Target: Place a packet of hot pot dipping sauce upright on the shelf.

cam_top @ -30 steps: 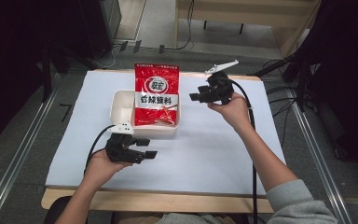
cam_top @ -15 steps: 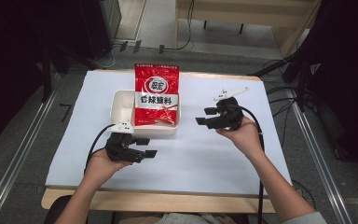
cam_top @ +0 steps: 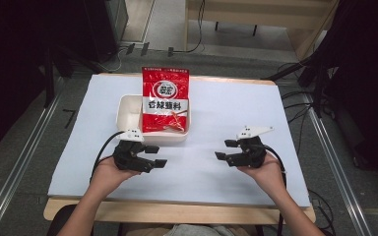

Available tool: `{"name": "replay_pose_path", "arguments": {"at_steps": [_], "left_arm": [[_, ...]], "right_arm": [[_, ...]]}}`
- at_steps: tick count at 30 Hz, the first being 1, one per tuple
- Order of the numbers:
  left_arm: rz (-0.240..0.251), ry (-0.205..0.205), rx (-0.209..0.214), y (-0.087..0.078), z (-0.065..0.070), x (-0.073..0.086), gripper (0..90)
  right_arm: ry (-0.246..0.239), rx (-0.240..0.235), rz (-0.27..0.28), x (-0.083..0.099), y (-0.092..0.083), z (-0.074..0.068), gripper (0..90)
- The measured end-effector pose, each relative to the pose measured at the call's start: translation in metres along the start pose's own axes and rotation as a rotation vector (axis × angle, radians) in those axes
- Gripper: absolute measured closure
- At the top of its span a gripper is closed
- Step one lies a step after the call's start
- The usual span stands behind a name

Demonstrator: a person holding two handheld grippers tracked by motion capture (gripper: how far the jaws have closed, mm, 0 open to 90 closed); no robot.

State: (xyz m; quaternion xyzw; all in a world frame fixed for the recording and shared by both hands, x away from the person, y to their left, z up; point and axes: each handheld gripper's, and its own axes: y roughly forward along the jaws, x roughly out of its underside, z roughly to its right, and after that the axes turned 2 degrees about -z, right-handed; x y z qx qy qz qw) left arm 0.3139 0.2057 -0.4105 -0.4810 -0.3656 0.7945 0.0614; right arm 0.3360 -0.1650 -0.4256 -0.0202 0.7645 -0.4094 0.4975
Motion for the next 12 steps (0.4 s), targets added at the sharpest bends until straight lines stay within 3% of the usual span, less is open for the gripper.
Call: {"name": "replay_pose_path", "arguments": {"at_steps": [8, 12], "left_arm": [[-0.015, 0.006, -0.001, 0.005, 0.000, -0.001, 35.7], [-0.016, 0.007, -0.001, 0.005, -0.001, -0.002, 35.5]], "right_arm": [[0.016, -0.026, -0.043, 0.012, 0.011, -0.002, 33.9], [0.017, -0.013, -0.047, 0.014, 0.013, 0.000, 33.1]]}}
